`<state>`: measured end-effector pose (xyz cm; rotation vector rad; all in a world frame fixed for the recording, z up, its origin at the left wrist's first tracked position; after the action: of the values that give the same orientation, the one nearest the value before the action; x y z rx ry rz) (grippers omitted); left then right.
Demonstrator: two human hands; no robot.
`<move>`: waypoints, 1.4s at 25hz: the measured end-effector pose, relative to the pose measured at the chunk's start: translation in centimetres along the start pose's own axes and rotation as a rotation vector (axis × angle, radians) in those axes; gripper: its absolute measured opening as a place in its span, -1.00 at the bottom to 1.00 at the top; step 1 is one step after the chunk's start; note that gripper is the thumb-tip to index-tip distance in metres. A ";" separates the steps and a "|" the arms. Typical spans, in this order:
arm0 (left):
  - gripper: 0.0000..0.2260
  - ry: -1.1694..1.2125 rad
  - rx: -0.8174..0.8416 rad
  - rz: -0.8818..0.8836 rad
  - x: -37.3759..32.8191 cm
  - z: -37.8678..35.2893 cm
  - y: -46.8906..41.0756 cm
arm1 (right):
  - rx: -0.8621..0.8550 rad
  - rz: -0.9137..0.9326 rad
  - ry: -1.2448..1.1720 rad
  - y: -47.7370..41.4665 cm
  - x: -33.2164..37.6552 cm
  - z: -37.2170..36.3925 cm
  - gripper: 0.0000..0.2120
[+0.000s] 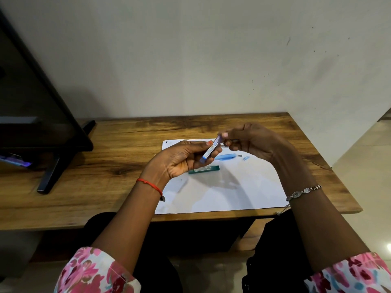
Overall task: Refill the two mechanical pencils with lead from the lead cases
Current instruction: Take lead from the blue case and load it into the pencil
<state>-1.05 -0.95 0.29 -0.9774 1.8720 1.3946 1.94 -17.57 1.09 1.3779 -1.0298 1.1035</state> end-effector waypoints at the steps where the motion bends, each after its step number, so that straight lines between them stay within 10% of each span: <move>1: -0.87 -0.003 -0.008 0.008 -0.1 0.1 0.0 | 0.006 -0.012 0.000 -0.1 -0.2 0.1 -0.88; 19: -0.82 -0.043 -0.111 0.065 -0.8 0.8 0.1 | 0.047 -0.351 0.018 0.0 -1.9 -0.2 -0.86; 35: -0.87 -0.243 -0.004 -0.017 -0.4 0.9 -0.4 | -0.022 -0.274 0.016 0.0 -1.5 0.2 -0.89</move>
<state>-0.46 -0.09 0.19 -0.7852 1.6787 1.4381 1.60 -17.77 -0.35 1.4413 -0.8103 0.8965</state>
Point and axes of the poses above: each hand's wrist, its own y-axis away from the middle knuckle, its own z-axis out of the back of the hand, x = y × z, the point moved 3 cm from there along -y, towards the middle knuckle, and after that the axes turned 15 degrees about -x, right-handed, at the moved point
